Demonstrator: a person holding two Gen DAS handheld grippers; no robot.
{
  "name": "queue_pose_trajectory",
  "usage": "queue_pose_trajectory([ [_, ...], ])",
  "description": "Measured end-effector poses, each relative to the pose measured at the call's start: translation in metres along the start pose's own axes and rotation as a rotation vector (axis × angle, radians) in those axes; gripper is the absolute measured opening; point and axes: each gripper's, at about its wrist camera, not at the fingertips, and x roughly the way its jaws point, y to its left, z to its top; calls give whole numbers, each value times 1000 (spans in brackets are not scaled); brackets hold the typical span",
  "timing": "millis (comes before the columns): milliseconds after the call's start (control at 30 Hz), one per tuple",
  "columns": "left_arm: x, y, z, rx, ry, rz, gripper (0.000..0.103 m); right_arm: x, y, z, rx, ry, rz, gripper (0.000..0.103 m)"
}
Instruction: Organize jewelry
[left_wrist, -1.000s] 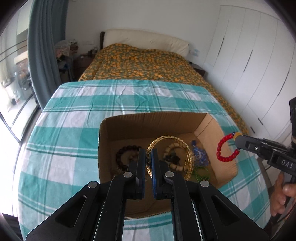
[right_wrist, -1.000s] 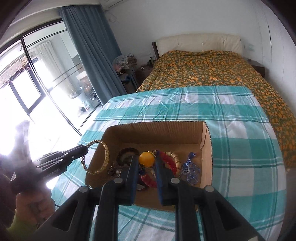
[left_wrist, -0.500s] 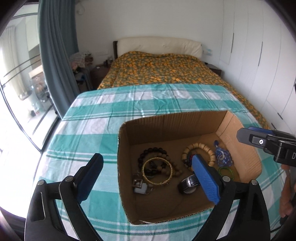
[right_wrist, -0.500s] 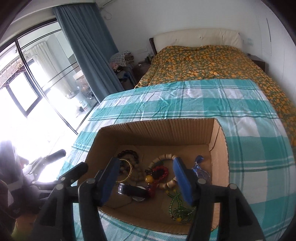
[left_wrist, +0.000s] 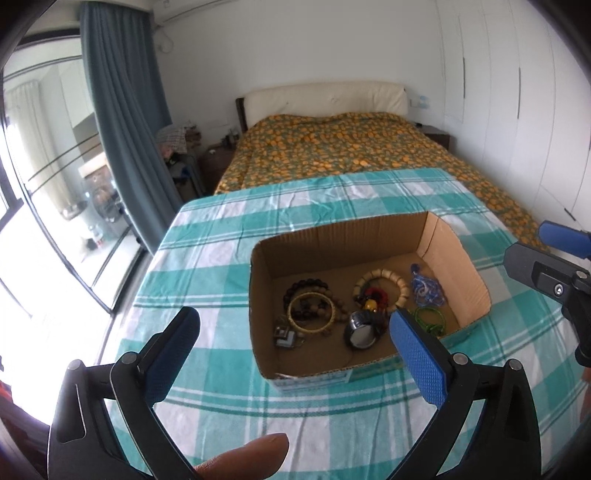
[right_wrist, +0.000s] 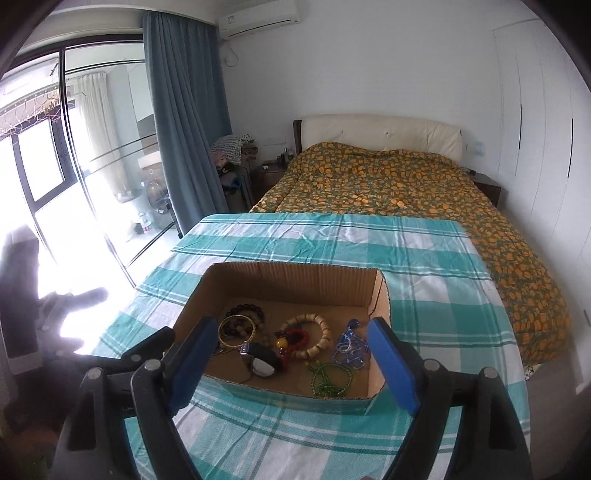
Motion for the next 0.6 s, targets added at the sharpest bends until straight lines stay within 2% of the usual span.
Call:
queue_pose_trajectory([
  [133,-11,5,-4,-26,9,-2,102,-11,9,-6,-27,2,-63,85],
  [367,-29,15,-5,-85,14,-27,103,-22,23,-7,-25,54,-5,85],
  [600,-42,23,-3,-114,-2,-25,103,-32,29,-7,-21,57,26,85],
])
